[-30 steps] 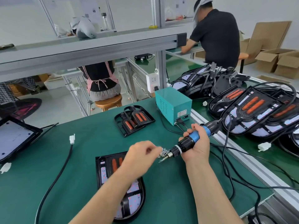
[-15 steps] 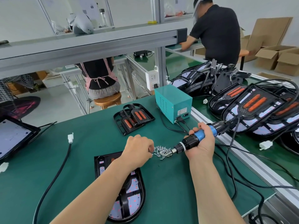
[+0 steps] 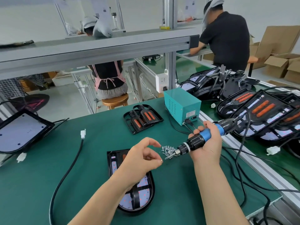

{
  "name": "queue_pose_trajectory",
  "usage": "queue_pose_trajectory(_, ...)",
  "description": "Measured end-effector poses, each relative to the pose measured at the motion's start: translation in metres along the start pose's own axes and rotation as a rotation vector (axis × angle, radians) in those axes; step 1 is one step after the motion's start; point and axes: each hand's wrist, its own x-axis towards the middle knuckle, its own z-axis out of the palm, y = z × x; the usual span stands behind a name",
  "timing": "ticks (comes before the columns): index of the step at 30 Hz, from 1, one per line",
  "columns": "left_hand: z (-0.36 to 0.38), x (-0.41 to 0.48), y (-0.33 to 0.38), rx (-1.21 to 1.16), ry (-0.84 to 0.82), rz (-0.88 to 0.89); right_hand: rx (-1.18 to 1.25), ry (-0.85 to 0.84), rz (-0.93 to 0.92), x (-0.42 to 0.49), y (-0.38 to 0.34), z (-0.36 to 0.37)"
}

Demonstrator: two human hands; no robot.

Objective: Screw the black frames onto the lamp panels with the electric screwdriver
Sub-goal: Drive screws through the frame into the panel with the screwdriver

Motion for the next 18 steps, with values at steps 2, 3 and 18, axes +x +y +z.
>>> queue_pose_trajectory(2,-0.001,-0.011,0.000,-0.078,0.020,-0.011,-0.018,-0.043,-0.003,-0.013,0.004,0.006)
queue_pose_trajectory(3,-0.001,-0.015,0.000,-0.101,0.023,-0.017,-0.030,-0.059,-0.007,-0.020,0.006,0.009)
queue_pose_trajectory(18,-0.012,-0.048,0.001,-0.165,0.054,0.020,-0.102,-0.110,-0.069,-0.060,0.010,0.026)
